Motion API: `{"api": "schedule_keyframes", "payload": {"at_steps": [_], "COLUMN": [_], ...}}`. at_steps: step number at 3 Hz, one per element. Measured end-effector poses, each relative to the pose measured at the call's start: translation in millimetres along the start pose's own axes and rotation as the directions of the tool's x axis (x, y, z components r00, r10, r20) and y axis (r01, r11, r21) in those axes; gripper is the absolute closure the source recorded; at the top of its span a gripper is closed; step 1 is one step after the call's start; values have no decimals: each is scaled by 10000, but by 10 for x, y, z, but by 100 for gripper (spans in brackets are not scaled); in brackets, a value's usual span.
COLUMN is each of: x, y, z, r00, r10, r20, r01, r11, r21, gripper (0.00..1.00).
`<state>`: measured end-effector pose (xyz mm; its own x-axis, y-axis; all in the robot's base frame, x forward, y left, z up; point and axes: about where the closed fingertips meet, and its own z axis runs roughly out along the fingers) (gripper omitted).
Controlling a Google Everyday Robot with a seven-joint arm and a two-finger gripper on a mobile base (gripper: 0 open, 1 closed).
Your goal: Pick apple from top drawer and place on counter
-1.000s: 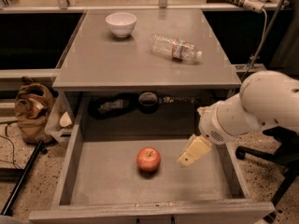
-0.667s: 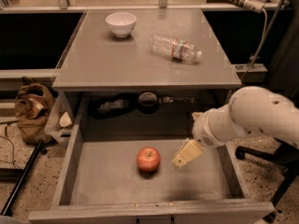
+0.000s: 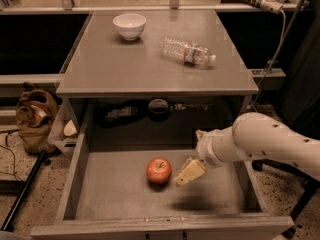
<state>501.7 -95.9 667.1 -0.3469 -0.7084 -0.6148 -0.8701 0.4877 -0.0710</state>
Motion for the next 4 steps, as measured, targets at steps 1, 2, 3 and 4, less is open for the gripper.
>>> {"api": "schedule_keyframes", "payload": {"at_steps": [1, 2, 3, 4], "x": [-2, -81, -162, -209], "y": [8, 175, 314, 405], "z": [12, 254, 466, 637], "r00": [10000, 9995, 9982, 9969], "r10": [-1, -236, -486, -660], "r20": [15, 187, 347, 431], "r01": [1, 247, 521, 715], "r11": [10000, 9978, 9929, 9875], "r21": [-38, -609, -1072, -1402], "gripper": [0, 0, 0, 0]}}
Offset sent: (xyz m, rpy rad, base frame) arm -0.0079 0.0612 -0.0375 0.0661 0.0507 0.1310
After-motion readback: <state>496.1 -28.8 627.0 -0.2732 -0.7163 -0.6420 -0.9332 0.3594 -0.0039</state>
